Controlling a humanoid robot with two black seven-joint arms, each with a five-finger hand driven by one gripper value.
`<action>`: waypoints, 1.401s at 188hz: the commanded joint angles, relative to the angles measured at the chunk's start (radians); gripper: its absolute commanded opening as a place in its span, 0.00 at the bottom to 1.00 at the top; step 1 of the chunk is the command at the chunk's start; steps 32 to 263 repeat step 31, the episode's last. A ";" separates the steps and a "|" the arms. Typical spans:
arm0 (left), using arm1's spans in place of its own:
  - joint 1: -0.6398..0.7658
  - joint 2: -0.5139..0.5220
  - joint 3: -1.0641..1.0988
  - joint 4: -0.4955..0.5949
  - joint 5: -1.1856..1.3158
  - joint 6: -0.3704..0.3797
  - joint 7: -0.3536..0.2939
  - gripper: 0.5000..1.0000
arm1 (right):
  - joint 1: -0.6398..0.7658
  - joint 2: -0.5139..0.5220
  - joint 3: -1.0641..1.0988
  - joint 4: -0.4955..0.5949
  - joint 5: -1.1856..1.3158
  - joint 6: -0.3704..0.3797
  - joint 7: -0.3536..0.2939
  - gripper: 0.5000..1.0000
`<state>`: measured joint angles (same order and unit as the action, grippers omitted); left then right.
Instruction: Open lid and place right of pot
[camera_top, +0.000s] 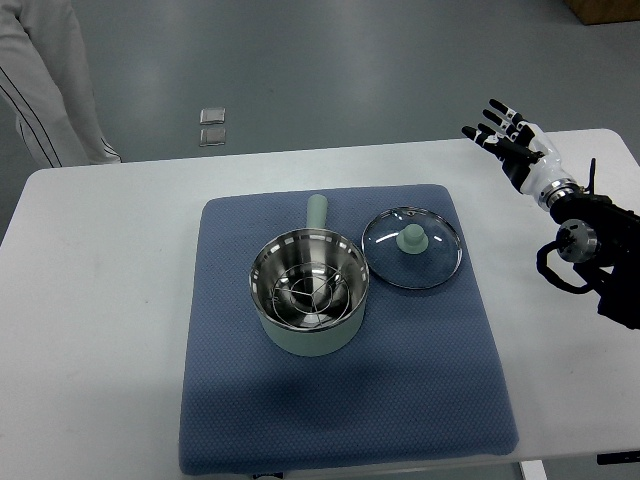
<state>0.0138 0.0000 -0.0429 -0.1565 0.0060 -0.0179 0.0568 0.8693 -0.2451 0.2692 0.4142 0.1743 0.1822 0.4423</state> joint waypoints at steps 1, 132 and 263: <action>0.000 0.000 0.000 0.000 0.000 0.001 0.000 1.00 | -0.003 0.004 0.001 -0.003 0.002 -0.004 0.004 0.86; 0.000 0.000 0.000 0.000 0.000 -0.001 0.000 1.00 | -0.006 0.004 -0.001 -0.003 0.001 -0.020 0.007 0.86; 0.000 0.000 0.000 0.000 0.000 -0.001 0.000 1.00 | -0.006 0.004 -0.001 -0.003 0.001 -0.020 0.007 0.86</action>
